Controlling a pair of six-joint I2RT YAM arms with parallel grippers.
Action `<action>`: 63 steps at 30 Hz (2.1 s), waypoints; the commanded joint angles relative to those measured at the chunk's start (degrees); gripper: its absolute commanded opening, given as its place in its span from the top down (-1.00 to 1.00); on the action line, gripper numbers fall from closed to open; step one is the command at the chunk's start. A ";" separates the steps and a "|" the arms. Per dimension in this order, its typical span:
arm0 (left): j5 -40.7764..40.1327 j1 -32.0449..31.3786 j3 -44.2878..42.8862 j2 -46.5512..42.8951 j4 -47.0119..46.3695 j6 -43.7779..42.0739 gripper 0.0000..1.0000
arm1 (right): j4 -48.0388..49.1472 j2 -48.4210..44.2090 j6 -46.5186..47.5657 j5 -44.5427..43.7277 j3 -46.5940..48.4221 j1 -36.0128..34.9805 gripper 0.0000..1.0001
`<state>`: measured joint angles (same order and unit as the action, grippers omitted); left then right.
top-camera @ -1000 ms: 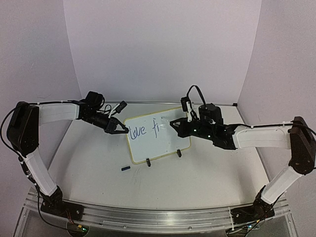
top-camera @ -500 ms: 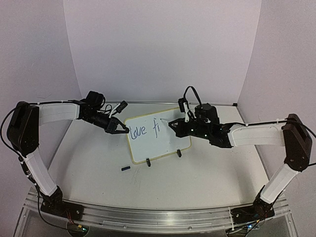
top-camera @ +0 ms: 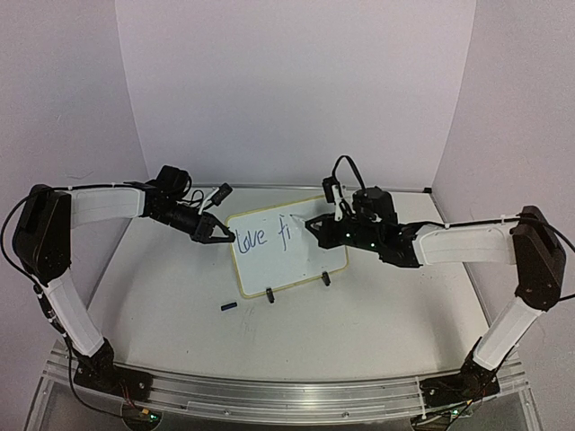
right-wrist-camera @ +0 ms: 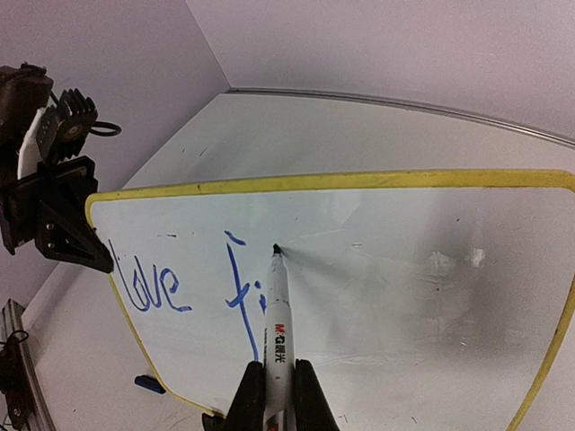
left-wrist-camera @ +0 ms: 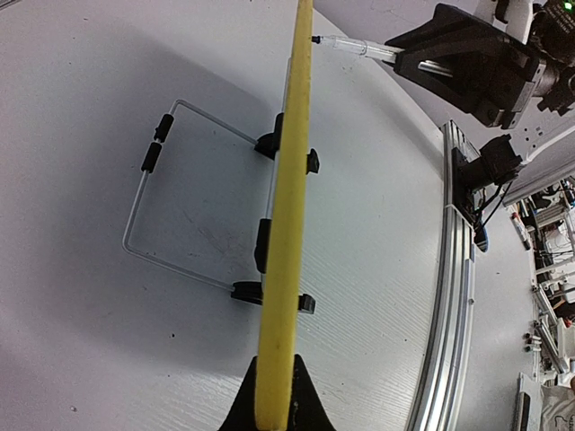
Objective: Write a sentence on the whiteboard
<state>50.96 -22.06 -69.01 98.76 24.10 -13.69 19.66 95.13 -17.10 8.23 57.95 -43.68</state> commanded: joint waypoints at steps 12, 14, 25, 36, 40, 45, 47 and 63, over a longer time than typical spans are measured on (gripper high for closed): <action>-3.23 -0.40 -1.74 0.82 0.78 -3.03 1.00 | 2.93 -1.96 -4.69 1.54 -8.91 0.08 1.00; -3.22 -0.44 -1.76 0.82 0.78 -3.04 1.00 | 2.84 -3.33 -4.42 0.85 -8.89 0.02 1.00; -3.41 -0.44 -1.76 0.66 0.78 -3.02 1.00 | -0.07 -6.54 0.31 -2.50 -2.25 0.09 1.00; -3.50 -0.44 -1.88 0.73 0.86 -3.13 1.00 | -0.68 -1.97 2.15 -2.87 1.52 0.10 1.00; -3.50 -0.44 -1.83 0.82 0.86 -3.14 1.00 | -0.68 -1.27 2.08 -3.37 1.49 0.07 1.00; -3.47 -0.44 -1.83 0.95 0.86 -3.16 1.00 | -0.68 -0.96 2.01 -3.86 0.96 0.22 1.00; -3.39 -0.44 -1.83 0.92 0.84 -3.17 1.00 | -0.68 -0.84 1.94 -3.84 0.79 0.18 1.00; -3.41 -0.52 -1.96 0.82 0.86 -3.01 1.00 | -0.76 -2.52 -0.66 -2.10 -5.81 0.05 1.00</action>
<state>50.76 -22.20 -69.19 98.78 24.36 -13.65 18.57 93.80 -16.45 5.80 54.22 -43.70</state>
